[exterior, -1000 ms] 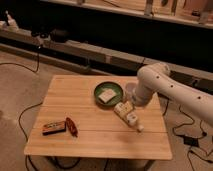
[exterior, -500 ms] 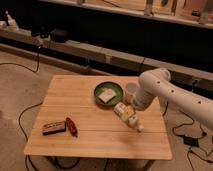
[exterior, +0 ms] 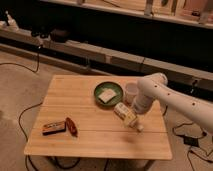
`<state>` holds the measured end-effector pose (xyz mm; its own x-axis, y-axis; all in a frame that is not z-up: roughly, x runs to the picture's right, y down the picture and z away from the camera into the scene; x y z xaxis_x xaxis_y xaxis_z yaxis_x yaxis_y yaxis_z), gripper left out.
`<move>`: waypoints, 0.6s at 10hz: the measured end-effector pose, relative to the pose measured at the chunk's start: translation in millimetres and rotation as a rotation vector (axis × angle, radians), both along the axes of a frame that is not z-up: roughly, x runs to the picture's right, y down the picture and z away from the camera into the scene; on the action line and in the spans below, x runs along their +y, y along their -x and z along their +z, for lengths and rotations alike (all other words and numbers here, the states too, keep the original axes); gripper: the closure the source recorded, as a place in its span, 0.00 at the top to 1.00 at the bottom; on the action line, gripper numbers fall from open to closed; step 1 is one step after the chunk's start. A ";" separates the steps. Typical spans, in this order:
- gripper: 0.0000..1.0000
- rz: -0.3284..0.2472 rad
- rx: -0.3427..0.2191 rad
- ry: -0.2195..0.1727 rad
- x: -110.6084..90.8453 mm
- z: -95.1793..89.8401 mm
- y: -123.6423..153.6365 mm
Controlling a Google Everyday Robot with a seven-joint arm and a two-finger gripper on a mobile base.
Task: Stand the bottle upright
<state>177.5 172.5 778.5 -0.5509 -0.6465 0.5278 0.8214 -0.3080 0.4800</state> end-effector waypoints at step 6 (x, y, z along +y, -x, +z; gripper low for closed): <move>0.80 -0.054 -0.041 0.008 9.1 46.0 2.3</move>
